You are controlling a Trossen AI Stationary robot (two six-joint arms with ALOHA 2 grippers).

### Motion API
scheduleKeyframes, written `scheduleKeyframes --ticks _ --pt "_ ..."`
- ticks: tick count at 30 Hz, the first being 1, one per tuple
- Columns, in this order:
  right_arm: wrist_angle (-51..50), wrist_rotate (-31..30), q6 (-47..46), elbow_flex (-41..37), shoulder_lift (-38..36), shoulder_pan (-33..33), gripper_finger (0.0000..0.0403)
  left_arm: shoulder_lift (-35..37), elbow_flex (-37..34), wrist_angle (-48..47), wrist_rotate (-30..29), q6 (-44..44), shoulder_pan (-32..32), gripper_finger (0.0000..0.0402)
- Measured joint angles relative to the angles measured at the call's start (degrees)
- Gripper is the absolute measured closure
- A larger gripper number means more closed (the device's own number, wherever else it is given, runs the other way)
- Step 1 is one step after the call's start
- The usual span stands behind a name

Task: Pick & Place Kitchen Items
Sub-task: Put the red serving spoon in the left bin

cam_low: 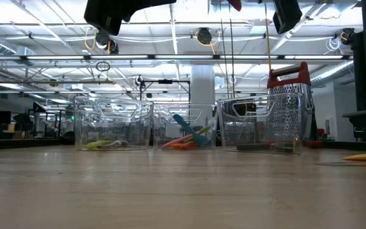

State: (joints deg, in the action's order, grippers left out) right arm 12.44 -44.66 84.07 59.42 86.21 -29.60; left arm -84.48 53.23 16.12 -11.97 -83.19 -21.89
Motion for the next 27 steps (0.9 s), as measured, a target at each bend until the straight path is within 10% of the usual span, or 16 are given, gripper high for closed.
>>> scheduleKeyframes --ticks 27 --pt "-4.79 2.78 -3.77 -0.02 -0.02 1.39 0.0373 -11.81 11.04 -5.50 11.81 5.09 4.19 0.0076"
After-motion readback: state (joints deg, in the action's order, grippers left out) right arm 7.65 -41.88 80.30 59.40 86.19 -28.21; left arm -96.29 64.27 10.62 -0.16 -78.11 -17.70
